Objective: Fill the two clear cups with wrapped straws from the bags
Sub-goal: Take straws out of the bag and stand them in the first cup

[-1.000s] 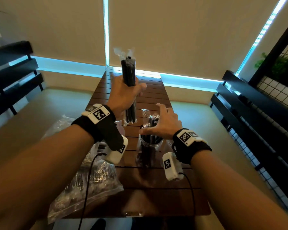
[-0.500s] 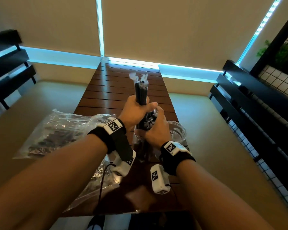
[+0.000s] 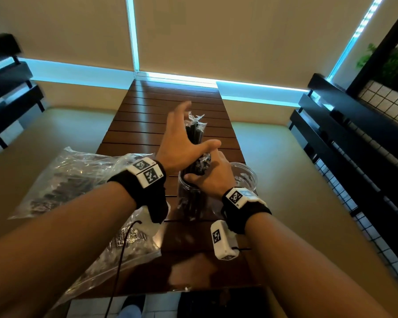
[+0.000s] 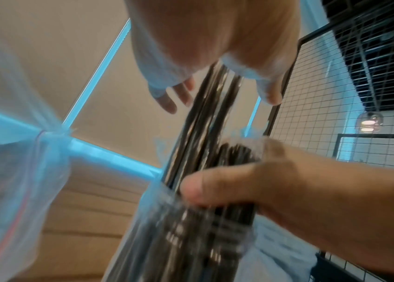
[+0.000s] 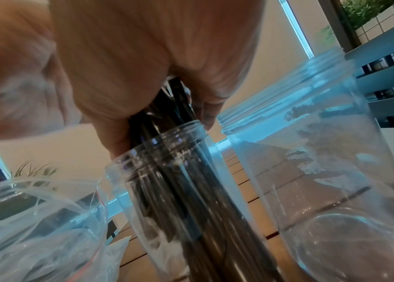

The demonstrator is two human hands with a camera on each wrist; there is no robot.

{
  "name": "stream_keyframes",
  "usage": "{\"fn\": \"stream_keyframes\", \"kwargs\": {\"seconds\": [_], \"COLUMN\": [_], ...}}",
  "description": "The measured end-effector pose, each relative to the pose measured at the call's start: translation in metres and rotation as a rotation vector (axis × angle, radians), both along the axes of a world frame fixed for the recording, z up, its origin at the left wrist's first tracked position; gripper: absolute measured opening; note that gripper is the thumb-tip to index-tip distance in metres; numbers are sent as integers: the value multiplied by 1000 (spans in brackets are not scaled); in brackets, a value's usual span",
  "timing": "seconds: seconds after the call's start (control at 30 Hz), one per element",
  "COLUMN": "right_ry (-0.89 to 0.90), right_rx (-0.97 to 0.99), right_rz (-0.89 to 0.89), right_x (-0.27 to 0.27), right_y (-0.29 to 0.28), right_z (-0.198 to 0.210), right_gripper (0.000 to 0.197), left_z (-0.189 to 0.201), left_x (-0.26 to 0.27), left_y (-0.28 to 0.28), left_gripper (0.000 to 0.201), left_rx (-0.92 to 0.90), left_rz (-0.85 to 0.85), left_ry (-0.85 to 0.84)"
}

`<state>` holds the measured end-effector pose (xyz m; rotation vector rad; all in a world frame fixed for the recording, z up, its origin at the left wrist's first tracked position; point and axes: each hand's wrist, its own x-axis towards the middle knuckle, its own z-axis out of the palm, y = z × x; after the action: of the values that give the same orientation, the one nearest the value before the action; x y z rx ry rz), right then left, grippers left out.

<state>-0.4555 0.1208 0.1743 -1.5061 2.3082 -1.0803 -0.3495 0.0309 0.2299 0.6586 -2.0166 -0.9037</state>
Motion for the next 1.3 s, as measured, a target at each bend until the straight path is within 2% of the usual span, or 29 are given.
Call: {"fn": "stream_keyframes", "kwargs": {"seconds": [0.07, 0.13, 0.2, 0.23, 0.3, 0.37, 0.47, 0.6, 0.67, 0.73, 0.83, 0.9, 0.97, 1.0, 1.03, 1.07, 1.13, 1.17, 1.2, 1.23, 1.3], "right_ry": [-12, -2, 2, -2, 2, 43, 45, 33, 23, 0, -28, -1, 92, 160, 237, 314, 439, 484, 520, 550, 603], "right_rx": [0, 3, -1, -10, -49, -74, -62, -49, -40, -15, -29, -94, -167, -205, -247, -278, -247, -184, -103, -14, 170], "right_rz": [25, 48, 58, 63, 93, 116, 122, 130, 135, 136, 105, 77, 44, 31, 30, 51, 188, 284, 375, 446, 529], "right_x": [-1, -3, -6, -8, -11, -15, -18, -20, -21, -22, -20, -14, -4, 2, 10, 19, 39, 50, 61, 73, 92], "right_y": [0, 0, 0, 1, 2, 4, 5, 4, 4, 5, 8, 7, 1, -3, -7, -11, -17, -20, -24, -28, -40], "right_z": [0, 1, 0, 0, -3, -7, -11, -10, -8, -4, 9, 20, 33, 38, 44, 51, 61, 63, 63, 62, 55], "right_gripper": [80, 79, 79, 78, 72, 67, 67, 62, 67, 83, 105, 103, 86, 73, 57, 40, 16, 12, 12, 12, 14], "left_z": [13, 24, 24, 19, 1, -16, -34, -36, -34, -27, -14, 1, 18, 26, 32, 35, 37, 37, 35, 30, 22], "left_x": [-4, -7, -7, -6, -2, 4, 8, 8, 8, 10, 16, 20, 29, 37, 46, 56, 78, 86, 95, 103, 115], "left_y": [-3, -2, -1, 0, 3, 6, 3, 1, 0, 0, -6, -13, -23, -30, -38, -45, -54, -57, -56, -56, -54], "left_gripper": [98, 72, 40, 33, 42, 64, 93, 101, 104, 103, 93, 81, 56, 41, 36, 45, 84, 99, 103, 93, 42], "left_rx": [-92, -229, -385, -432, -444, -361, -341, -384, -353, -289, -173, -89, -84, -94, -102, -103, -94, -82, -74, -76, -111], "left_rz": [-33, -94, -149, -177, -239, -286, -281, -286, -305, -330, -257, -148, 2, 76, 120, 138, 146, 150, 149, 153, 182], "left_ry": [24, -89, -294, -385, -550, -686, -765, -824, -860, -860, -624, -434, -357, -394, -483, -630, -1013, -1188, -1319, -1389, -1360]}}
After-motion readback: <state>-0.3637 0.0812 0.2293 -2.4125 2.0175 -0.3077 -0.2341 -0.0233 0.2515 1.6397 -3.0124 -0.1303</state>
